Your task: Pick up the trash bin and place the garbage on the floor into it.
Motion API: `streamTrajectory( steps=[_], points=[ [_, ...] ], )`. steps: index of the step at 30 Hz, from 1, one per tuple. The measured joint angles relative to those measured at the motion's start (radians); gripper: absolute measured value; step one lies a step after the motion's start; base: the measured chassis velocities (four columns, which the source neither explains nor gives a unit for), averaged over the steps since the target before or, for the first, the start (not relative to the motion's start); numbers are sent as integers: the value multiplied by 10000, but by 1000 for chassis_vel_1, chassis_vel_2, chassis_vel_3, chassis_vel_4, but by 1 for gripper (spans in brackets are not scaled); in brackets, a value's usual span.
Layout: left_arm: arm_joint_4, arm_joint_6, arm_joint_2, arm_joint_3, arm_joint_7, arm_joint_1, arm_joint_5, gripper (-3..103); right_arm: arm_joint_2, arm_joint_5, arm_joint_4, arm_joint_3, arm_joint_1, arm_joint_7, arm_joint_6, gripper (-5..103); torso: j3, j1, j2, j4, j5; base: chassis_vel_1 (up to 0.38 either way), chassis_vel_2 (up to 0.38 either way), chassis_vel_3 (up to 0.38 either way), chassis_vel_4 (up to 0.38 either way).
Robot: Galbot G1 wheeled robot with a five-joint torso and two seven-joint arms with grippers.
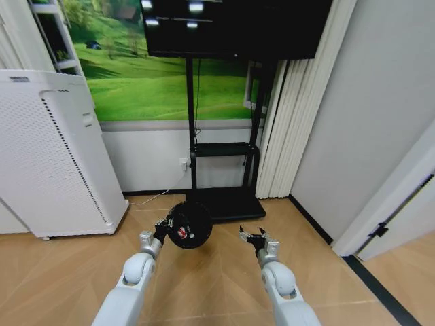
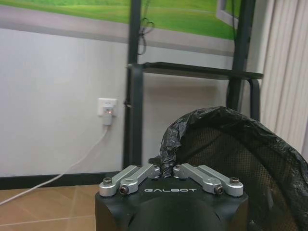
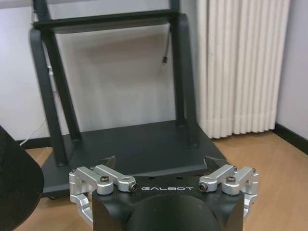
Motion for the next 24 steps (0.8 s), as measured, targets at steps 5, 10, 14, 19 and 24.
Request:
streamTrajectory(
  steps=[5, 10, 14, 19, 24],
  points=[
    [-5, 0, -75, 16, -5, 22, 32, 7, -2, 1235, -595, -112, -214, -180, -520, 100, 1, 0, 0, -7, 4, -322, -309, 285, 284],
    [-52, 0, -125, 35, -14, 28, 58, 7, 78, 2165, -1607, -366, -326, 281, -987, 100, 0, 1, 0, -4, 4, -101, -135, 94, 64],
    [-105, 10, -118, 68, -115, 24, 73, 7, 253, 2352, -3120, -479, -104, 348, -1189, 100, 0, 1, 0, 9, 1, 64, 63, -41, -24],
    [-218, 23, -113, 69, -157, 73, 77, 7, 345, 2227, -4425, -468, 434, 183, -965, 100, 0, 1, -1, 5, 1, 55, 49, -39, -38],
    [-393, 30, -76, -18, -160, 281, 90, 7, 346, 1497, -5759, -343, 1095, -178, -481, 100, 0, 1, 0, -1, -1, 0, 0, 0, 0]
  ],
)
